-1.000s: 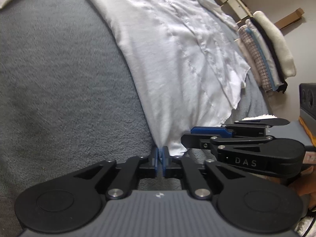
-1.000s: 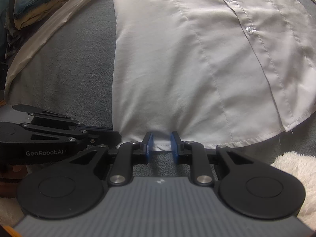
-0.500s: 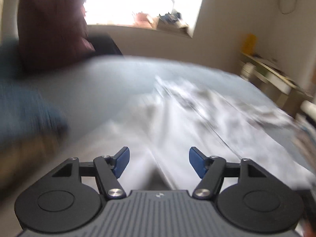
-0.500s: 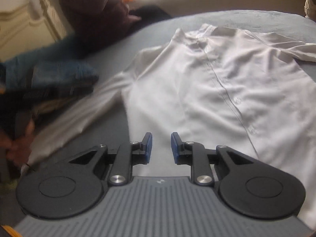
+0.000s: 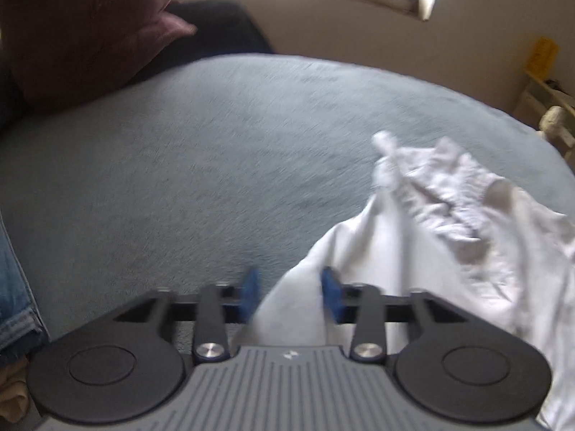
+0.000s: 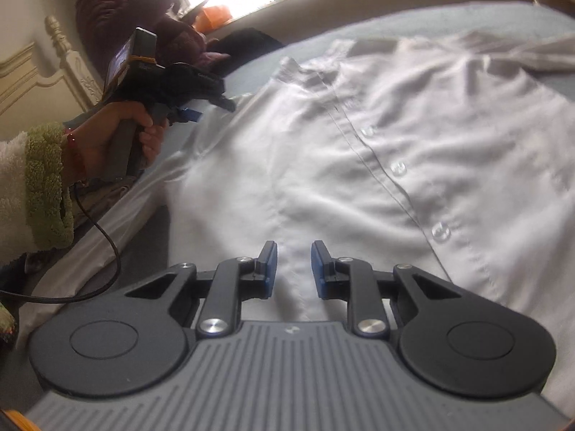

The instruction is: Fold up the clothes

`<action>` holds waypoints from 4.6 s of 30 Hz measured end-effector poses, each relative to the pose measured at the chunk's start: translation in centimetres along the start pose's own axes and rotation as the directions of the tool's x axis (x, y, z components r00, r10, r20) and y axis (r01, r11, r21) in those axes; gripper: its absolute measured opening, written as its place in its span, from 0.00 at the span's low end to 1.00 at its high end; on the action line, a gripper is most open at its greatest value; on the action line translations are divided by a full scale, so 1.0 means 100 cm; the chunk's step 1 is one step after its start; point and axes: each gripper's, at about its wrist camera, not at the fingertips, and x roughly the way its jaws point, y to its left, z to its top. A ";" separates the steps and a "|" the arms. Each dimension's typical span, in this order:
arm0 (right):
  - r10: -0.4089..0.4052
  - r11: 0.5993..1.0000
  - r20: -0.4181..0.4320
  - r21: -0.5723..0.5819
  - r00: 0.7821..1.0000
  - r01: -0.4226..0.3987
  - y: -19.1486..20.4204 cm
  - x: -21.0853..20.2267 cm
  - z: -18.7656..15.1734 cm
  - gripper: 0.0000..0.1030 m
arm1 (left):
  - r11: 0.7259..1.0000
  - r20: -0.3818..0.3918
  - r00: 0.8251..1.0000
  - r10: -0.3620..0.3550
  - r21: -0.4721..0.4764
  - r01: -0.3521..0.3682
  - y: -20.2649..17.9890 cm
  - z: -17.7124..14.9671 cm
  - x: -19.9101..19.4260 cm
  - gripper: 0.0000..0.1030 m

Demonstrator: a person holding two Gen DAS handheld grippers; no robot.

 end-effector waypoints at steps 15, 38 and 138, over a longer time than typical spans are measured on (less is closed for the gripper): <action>0.036 0.998 -0.029 0.057 0.999 -0.034 -0.014 0.007 0.002 0.19 | 0.996 0.109 0.991 0.076 0.042 -0.081 -0.001 -0.010 0.012 0.10; 0.077 0.996 0.015 0.040 0.997 -0.078 -0.002 -0.026 0.010 0.22 | 0.997 0.104 0.994 0.046 -0.064 -0.040 0.029 -0.038 -0.163 0.70; -0.303 0.917 0.171 -0.213 0.937 0.336 0.080 -0.138 -0.022 0.99 | 0.978 -0.196 0.959 0.203 0.092 -0.188 -0.053 -0.284 -0.253 0.97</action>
